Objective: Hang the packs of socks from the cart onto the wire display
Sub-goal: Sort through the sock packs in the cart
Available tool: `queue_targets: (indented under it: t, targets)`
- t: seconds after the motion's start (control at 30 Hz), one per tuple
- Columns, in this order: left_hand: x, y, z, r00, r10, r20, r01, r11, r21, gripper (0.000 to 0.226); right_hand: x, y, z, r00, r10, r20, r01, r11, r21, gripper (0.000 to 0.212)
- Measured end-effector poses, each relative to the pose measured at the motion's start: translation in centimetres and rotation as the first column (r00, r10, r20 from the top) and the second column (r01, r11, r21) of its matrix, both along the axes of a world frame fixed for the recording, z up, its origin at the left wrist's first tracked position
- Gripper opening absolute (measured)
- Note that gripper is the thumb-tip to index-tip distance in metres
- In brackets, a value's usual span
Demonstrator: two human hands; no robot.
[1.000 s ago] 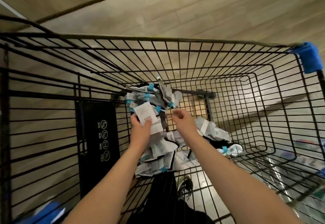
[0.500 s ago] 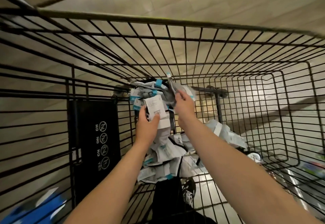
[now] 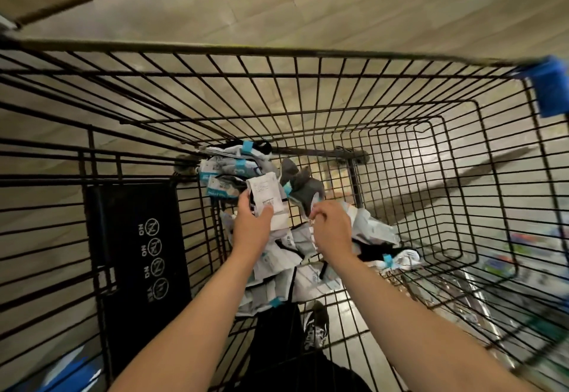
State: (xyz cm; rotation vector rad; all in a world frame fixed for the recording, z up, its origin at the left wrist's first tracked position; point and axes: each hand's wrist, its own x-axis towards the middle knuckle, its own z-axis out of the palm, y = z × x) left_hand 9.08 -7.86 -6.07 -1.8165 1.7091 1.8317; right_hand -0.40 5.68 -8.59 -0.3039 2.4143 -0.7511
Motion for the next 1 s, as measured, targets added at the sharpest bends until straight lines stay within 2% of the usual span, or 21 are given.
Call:
queue_targets:
  t: [0.1,0.17,0.27,0.37,0.4,0.43,0.47,0.5,0.57,0.6,0.67,0.7,0.8,0.9,1.0]
  targets:
    - [0.2,-0.2,-0.2,1.0,-0.006,0.013,0.006,1.0,0.014,0.054,-0.6,0.0,0.0,0.972,-0.235,0.03,0.235,0.972,-0.005,0.022]
    - [0.2,-0.2,-0.4,1.0,-0.003,0.021,0.002,1.0,0.025,0.054,-0.9,-0.2,-0.4,0.955,-0.28,0.102,0.28,0.96,0.013,0.023]
    - [0.1,0.0,-0.9,1.0,-0.021,0.022,0.02,0.999,0.038,0.05,-1.6,-0.8,-1.3,0.969,-0.198,0.151,0.205,0.978,-0.038,0.042]
    - [0.2,0.1,-1.2,0.999,-0.045,0.017,0.044,0.998,0.042,0.051,-2.7,-1.9,-3.0,0.977,-0.06,0.203,0.068,0.997,-0.034,0.087]
    - [0.3,0.1,-1.3,0.999,-0.049,0.019,0.048,0.998,0.044,0.052,-2.9,-2.2,-3.6,0.972,-0.015,0.236,0.022,0.999,-0.025,0.099]
    - [0.4,0.1,-1.5,0.998,-0.052,0.019,0.051,0.998,0.048,0.051,-3.0,-2.6,-4.0,0.962,0.013,0.274,-0.005,1.0,-0.031,0.102]
    - [0.4,0.1,-1.5,0.999,-0.049,0.015,0.048,0.997,0.056,0.051,-3.0,-2.9,-4.0,0.954,0.017,0.298,-0.004,0.999,-0.046,0.095]
    - [0.4,0.1,-1.5,0.999,-0.047,0.012,0.046,0.997,0.063,0.05,-3.1,-3.0,-4.1,0.954,-0.017,0.298,0.03,0.999,-0.04,0.078]
    - [0.3,0.1,-1.5,0.998,-0.06,0.007,0.06,0.996,0.062,0.048,-3.4,-3.1,-3.7,0.929,-0.203,0.311,0.219,0.975,-0.018,0.042]
    - [0.3,0.1,-1.3,0.998,-0.069,0.005,0.068,0.996,0.058,0.048,-3.6,-3.1,-3.4,0.876,-0.325,0.357,0.356,0.934,-0.023,0.034]
    - [0.1,0.2,-0.9,0.997,-0.08,0.003,0.08,0.996,0.049,0.048,-4.0,-2.9,-2.7,0.707,-0.512,0.488,0.606,0.794,-0.045,0.032]
    - [0.0,0.2,-0.7,0.996,-0.088,0.006,0.088,0.995,0.044,0.048,-4.2,-2.8,-2.4,0.637,-0.549,0.542,0.678,0.733,-0.053,0.034]
    - [-0.6,0.3,0.2,0.992,-0.123,0.015,0.122,0.992,0.033,0.049,-3.8,-2.5,-0.9,0.514,-0.535,0.67,0.8,0.581,-0.15,0.042]
    - [-0.8,0.4,0.8,0.987,-0.159,0.029,0.158,0.987,0.025,0.051,-3.2,-2.0,-0.3,0.493,-0.522,0.696,0.823,0.539,-0.178,0.04]
    - [-0.6,0.7,1.0,0.982,-0.186,0.033,0.185,0.982,0.018,0.051,-2.6,-1.3,-0.1,0.584,-0.571,0.577,0.765,0.624,-0.159,0.022]
